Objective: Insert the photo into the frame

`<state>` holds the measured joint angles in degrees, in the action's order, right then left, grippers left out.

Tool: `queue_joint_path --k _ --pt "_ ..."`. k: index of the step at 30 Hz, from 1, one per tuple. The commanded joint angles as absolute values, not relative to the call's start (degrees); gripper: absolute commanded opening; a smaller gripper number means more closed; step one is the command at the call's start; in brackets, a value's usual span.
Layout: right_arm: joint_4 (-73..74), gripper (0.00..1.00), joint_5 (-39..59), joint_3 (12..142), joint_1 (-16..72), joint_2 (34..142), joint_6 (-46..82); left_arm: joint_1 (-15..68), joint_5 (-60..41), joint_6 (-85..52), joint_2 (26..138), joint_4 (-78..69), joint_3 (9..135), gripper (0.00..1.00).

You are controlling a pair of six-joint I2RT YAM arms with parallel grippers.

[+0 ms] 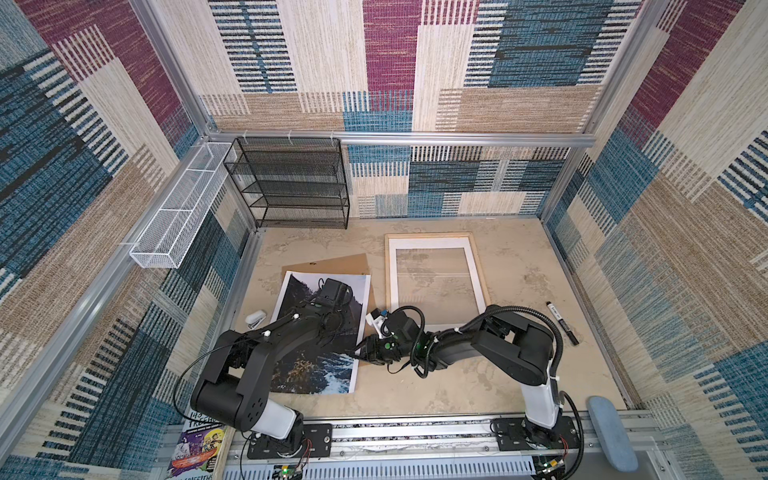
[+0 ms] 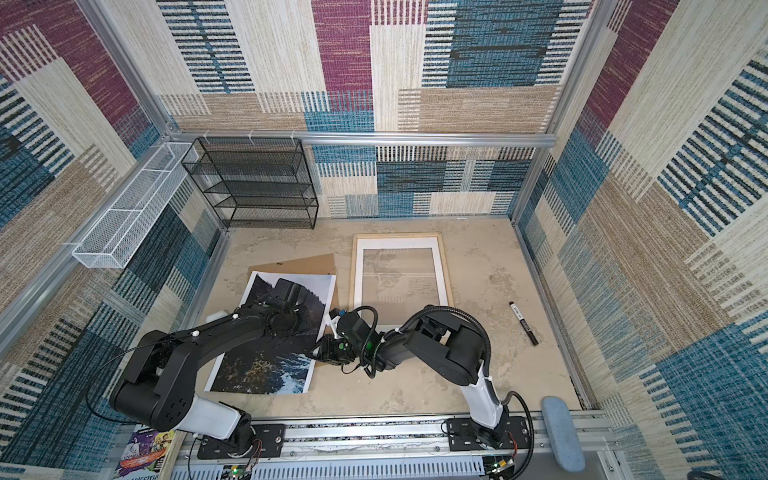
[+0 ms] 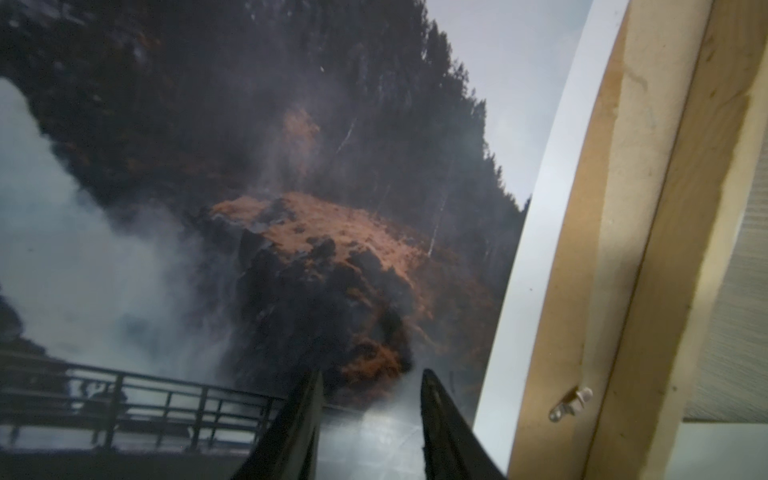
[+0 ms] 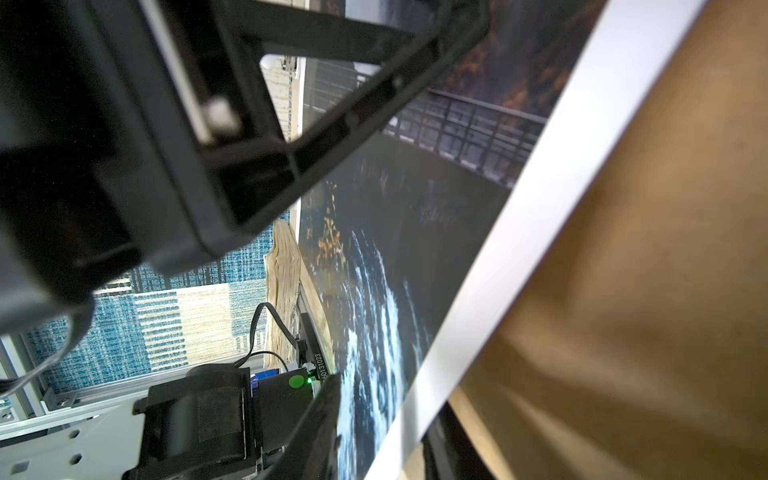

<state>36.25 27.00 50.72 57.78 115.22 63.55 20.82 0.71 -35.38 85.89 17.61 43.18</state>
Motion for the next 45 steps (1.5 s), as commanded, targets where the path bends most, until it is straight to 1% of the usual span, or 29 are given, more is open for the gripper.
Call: queue_joint_path --k 1,10,17,21,24,27,36,45 --pt "38.6 0.25 27.7 50.1 57.8 114.6 62.9 20.8 0.3 -34.5 85.0 19.2 43.6 0.43" --pt "36.7 0.08 26.3 50.2 57.7 112.5 58.6 20.9 0.9 -34.4 82.8 21.0 45.0 0.43" --pt "27.0 0.06 21.0 52.3 57.7 107.9 49.6 21.2 2.4 -33.3 78.6 23.7 49.0 0.44" --pt "22.9 0.06 19.8 54.0 57.7 107.1 46.1 22.7 3.3 -33.3 75.3 23.4 51.0 0.50" --pt "21.2 0.06 20.0 55.2 57.7 107.4 44.4 24.5 5.1 -32.3 75.2 23.7 53.5 0.53" --pt "20.5 0.06 20.4 56.0 57.7 107.7 43.5 26.0 7.9 -30.0 78.3 26.2 57.8 0.53" --pt "19.9 0.06 20.7 56.1 57.7 107.3 42.2 27.9 15.9 -24.2 93.2 38.8 76.6 0.52" --pt "20.5 0.06 21.2 55.8 57.7 107.1 41.6 28.2 18.4 -20.6 104.9 46.0 89.5 0.53"
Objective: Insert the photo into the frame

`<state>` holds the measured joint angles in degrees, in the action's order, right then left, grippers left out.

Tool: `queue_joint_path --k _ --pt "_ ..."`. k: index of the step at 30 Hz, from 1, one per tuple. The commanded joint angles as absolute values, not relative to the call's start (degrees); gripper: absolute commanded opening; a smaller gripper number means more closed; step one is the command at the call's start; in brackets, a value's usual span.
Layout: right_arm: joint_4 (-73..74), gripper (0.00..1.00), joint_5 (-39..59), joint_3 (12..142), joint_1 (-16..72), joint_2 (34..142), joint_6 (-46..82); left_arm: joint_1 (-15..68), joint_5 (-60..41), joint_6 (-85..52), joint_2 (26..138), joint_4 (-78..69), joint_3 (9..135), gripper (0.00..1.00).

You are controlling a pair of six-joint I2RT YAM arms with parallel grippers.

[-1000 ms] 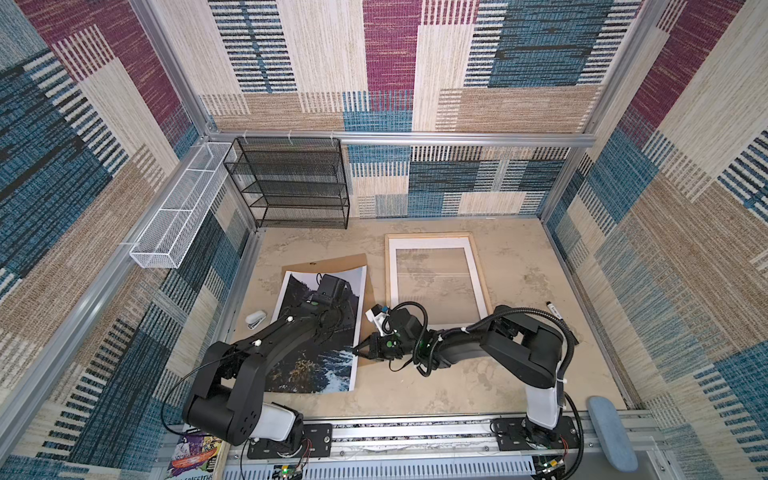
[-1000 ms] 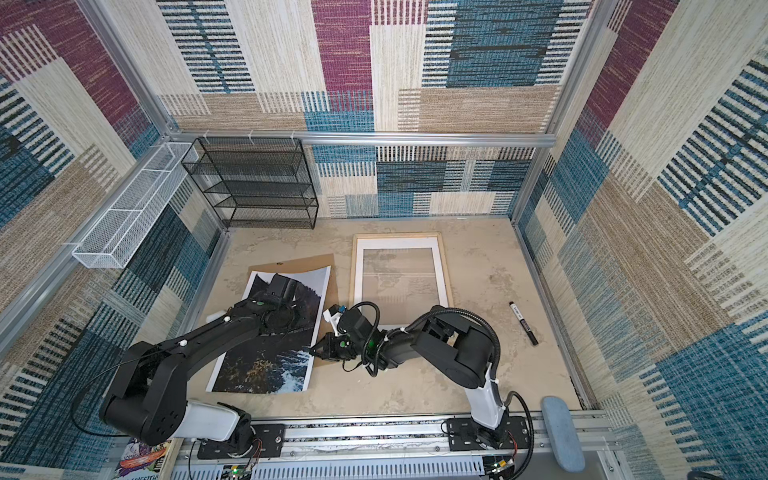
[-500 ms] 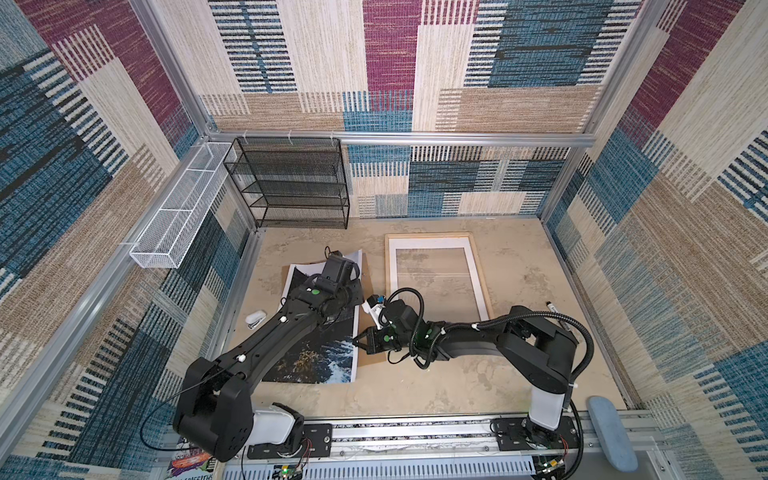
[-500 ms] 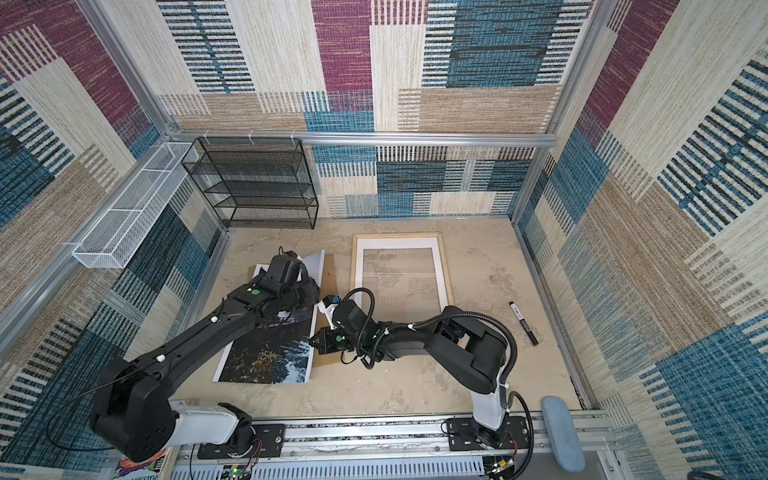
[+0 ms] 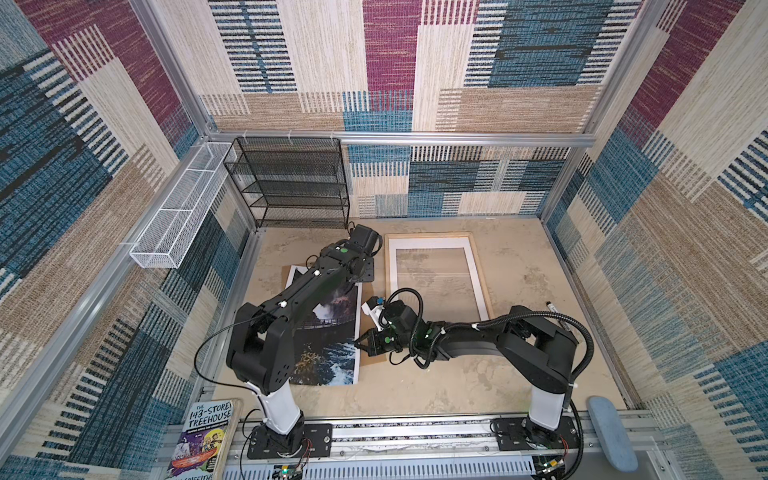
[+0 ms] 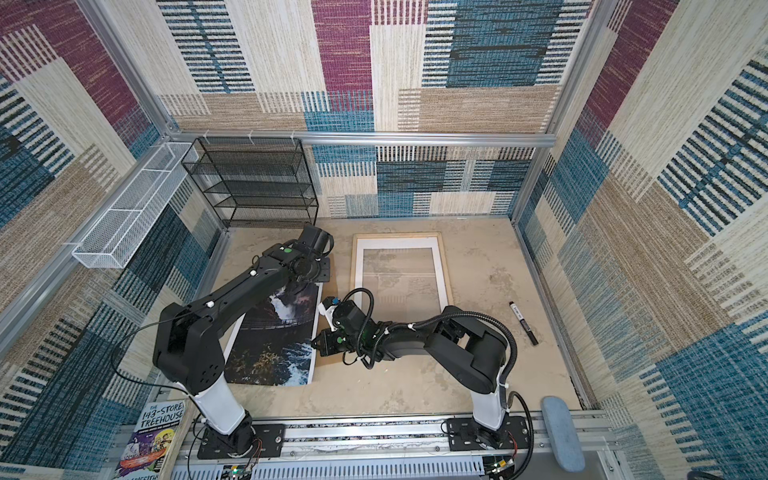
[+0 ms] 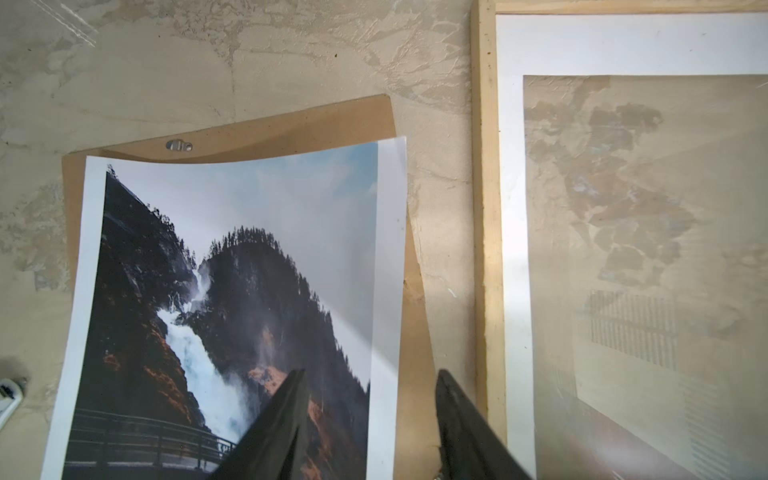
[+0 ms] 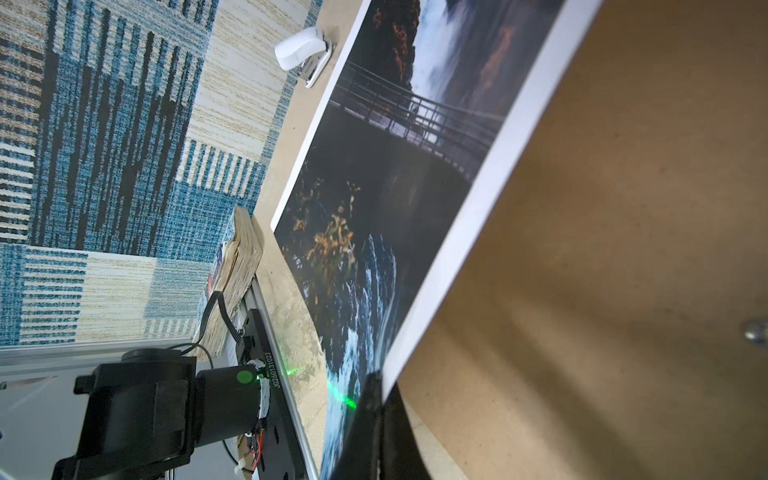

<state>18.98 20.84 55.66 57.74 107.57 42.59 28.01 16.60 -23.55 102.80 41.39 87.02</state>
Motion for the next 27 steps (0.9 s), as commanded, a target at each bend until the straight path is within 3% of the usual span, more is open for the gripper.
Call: queue_joint_path --k 1,16,27 --pt "20.6 0.06 21.3 55.9 57.7 107.1 41.5 28.3 18.4 -20.4 105.9 46.3 90.3 0.53" --pt "21.0 0.06 21.4 55.7 57.8 107.0 40.7 31.3 29.2 -21.4 113.7 50.1 95.5 0.45" --pt "21.3 0.06 20.8 55.2 58.1 106.4 40.3 32.0 30.1 -23.5 116.1 51.1 97.0 0.27"
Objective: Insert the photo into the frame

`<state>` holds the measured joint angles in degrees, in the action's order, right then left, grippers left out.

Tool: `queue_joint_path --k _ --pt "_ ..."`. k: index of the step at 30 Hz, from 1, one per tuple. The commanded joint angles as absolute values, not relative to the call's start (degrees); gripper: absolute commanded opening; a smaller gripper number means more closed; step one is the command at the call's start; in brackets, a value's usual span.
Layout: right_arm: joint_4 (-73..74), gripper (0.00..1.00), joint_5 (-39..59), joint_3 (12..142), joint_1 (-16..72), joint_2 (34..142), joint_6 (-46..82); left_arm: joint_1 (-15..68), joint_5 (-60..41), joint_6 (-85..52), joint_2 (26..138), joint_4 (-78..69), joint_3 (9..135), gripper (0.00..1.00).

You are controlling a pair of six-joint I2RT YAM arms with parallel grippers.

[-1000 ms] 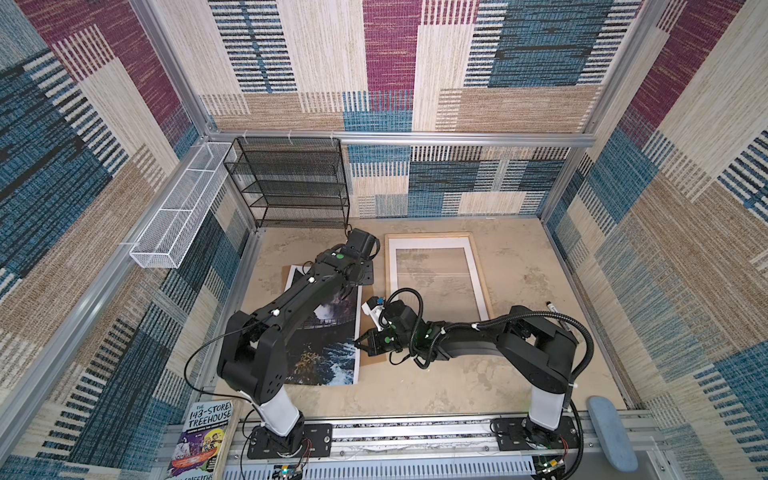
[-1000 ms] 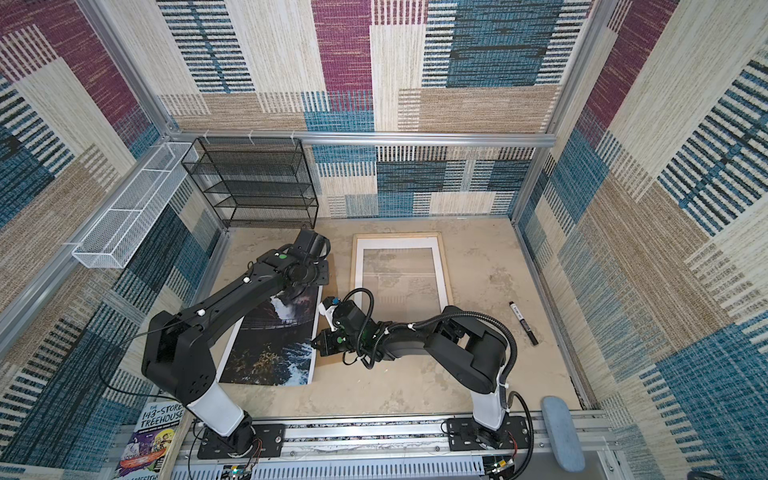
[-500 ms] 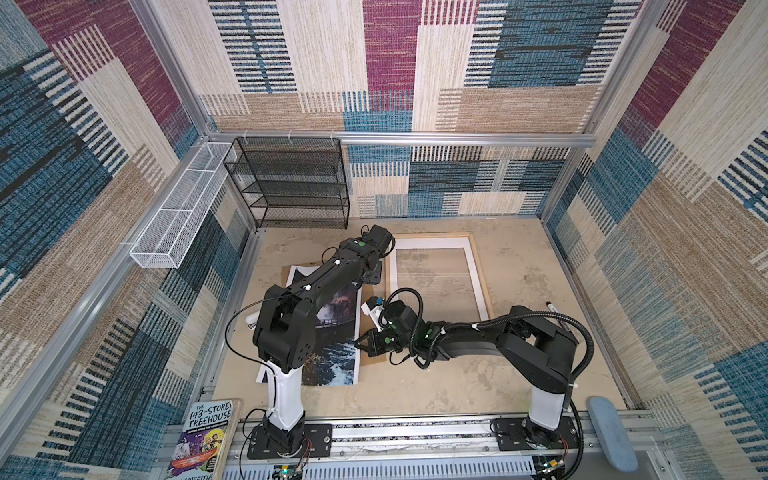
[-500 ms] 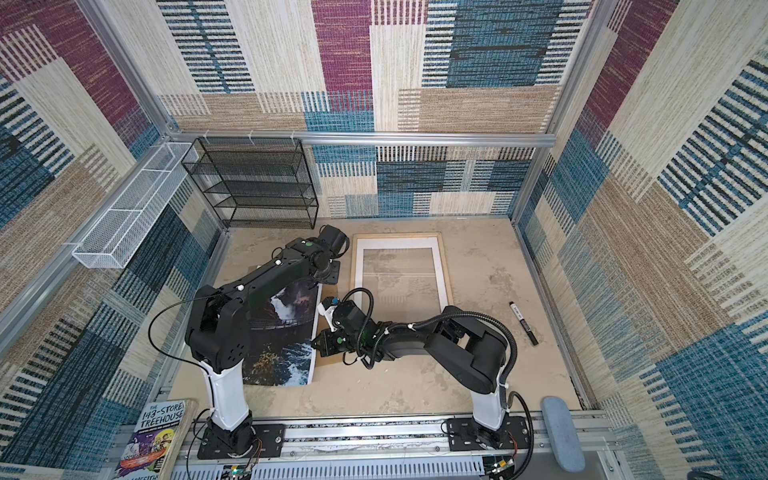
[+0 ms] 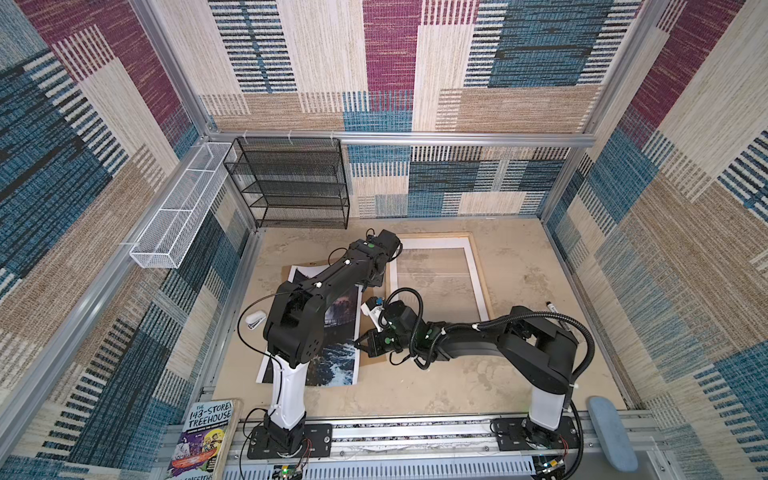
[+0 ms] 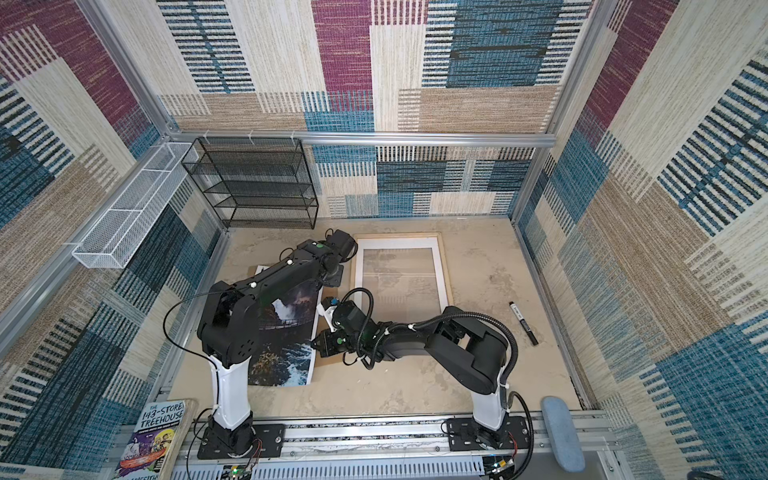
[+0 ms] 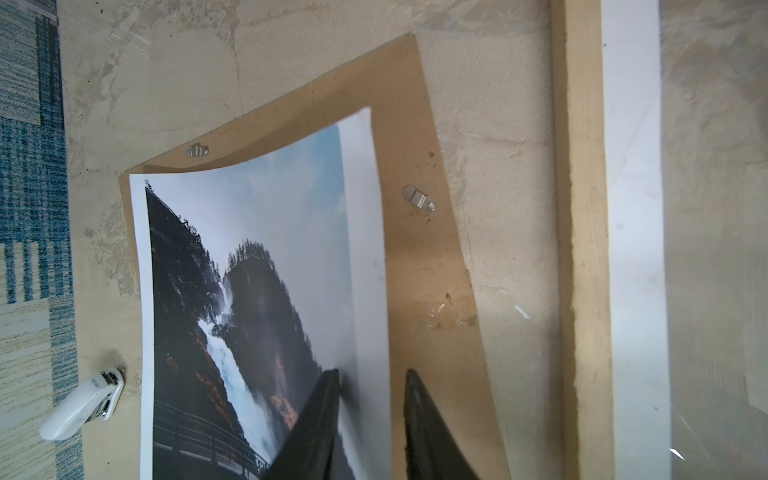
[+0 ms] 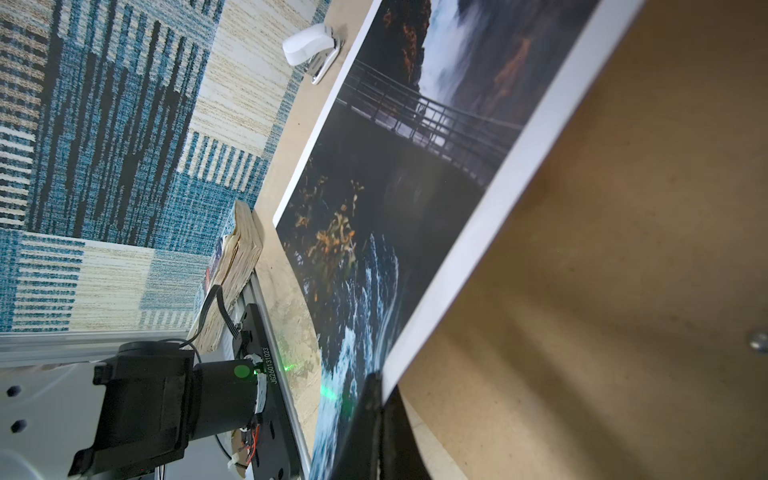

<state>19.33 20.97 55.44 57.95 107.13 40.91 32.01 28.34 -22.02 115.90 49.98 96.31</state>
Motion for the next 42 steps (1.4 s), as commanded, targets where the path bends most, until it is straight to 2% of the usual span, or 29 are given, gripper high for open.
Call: queue_joint_path --k 1,14,17,19,26,29,34,42 --pt "21.3 0.06 20.6 55.1 58.1 106.3 40.3 32.0 30.1 -23.5 116.0 51.1 97.0 0.26" --pt "21.1 0.12 19.7 54.7 58.3 105.8 40.4 32.0 30.0 -23.7 115.3 51.2 96.8 0.06" --pt "21.6 0.16 19.5 54.2 58.2 105.4 40.4 32.0 29.5 -23.8 115.1 51.2 96.7 0.00" --pt "21.9 0.19 19.3 53.8 58.2 105.0 40.5 32.0 29.6 -23.9 114.8 51.2 96.6 0.00" --pt "23.3 0.36 18.4 52.0 58.2 103.0 40.2 32.1 28.5 -23.2 113.9 51.2 96.7 0.00" --pt "23.2 0.46 16.7 50.5 58.3 100.5 38.9 32.2 27.9 -22.9 112.8 51.2 96.6 0.00" --pt "20.0 0.77 13.6 46.6 56.3 91.7 34.9 32.4 24.5 -21.6 110.5 51.8 97.7 0.00" --pt "15.1 0.97 9.8 40.1 48.4 74.6 28.9 33.5 20.5 -19.9 107.1 54.4 102.3 0.00"
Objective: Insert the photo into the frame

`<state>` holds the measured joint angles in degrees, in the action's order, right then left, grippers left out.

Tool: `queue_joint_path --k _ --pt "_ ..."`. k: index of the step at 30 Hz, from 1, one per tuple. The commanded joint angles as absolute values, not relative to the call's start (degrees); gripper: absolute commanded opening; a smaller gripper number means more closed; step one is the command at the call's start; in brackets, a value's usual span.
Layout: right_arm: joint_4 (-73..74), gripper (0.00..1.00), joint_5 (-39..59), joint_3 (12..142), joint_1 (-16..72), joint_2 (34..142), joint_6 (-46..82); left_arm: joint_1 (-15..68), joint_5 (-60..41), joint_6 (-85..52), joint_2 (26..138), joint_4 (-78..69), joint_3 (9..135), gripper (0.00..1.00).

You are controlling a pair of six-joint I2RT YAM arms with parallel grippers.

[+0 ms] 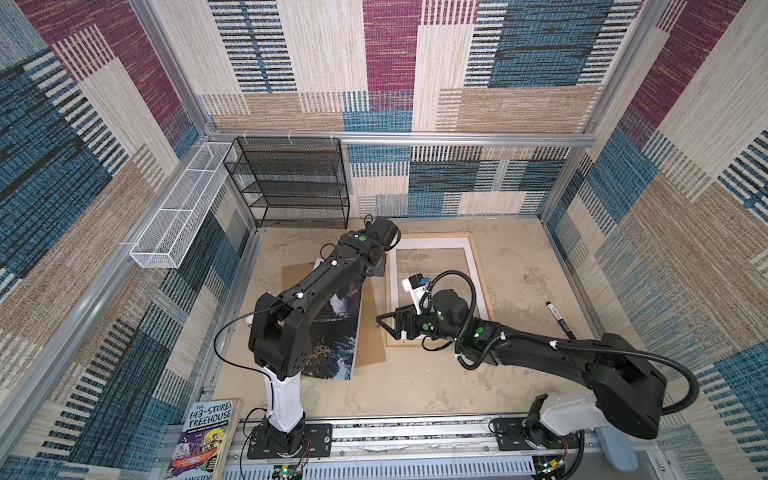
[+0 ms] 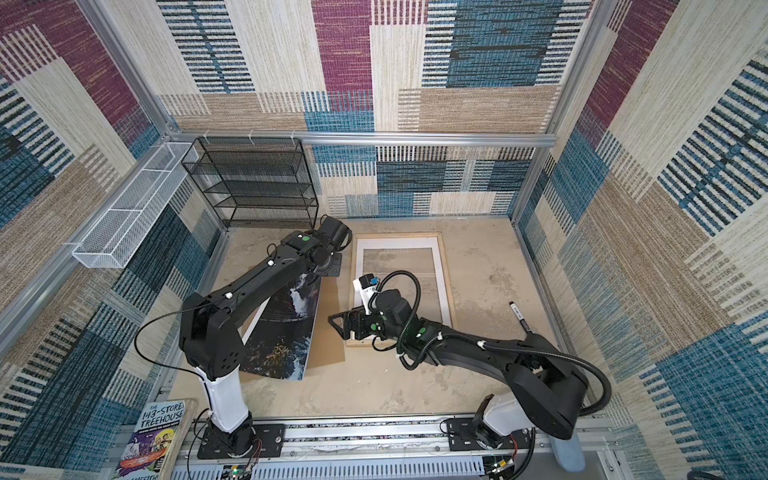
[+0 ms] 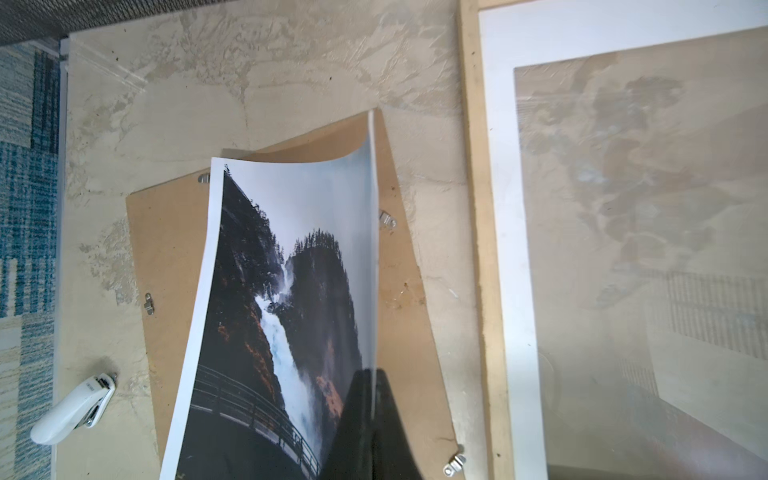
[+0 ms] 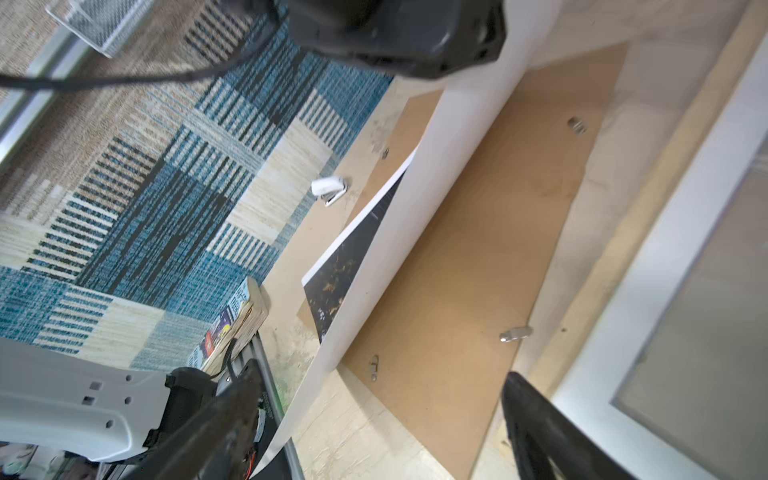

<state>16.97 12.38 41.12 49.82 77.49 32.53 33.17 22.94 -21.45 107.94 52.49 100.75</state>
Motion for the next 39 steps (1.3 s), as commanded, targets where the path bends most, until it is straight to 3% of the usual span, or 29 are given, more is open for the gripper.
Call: queue_joint_path --k 1,8,14,17,24,32,39 --pt "15.1 1.00 10.5 39.6 47.1 73.3 28.4 33.9 20.1 -19.5 107.0 55.1 103.5 0.00" --pt "14.3 1.00 20.9 40.6 36.6 72.1 26.3 36.5 15.3 -15.1 107.0 61.2 116.5 0.00" --pt "16.2 1.00 29.2 42.3 29.3 73.0 26.6 36.7 10.3 -10.9 114.2 73.3 145.0 0.00" --pt "17.5 1.00 32.0 42.4 26.1 73.4 27.2 36.8 5.9 -10.4 115.1 74.1 151.3 0.00" --pt "18.6 0.99 37.0 43.0 21.5 75.1 27.5 36.7 -4.3 -12.7 112.3 73.1 153.2 0.00" --pt "31.0 1.00 47.0 41.4 18.1 80.8 30.9 36.2 -11.1 -14.3 106.8 68.3 151.0 0.00" --pt "33.9 1.00 46.6 40.9 18.1 81.3 32.9 35.9 -17.1 -15.3 101.7 63.3 148.4 0.00"
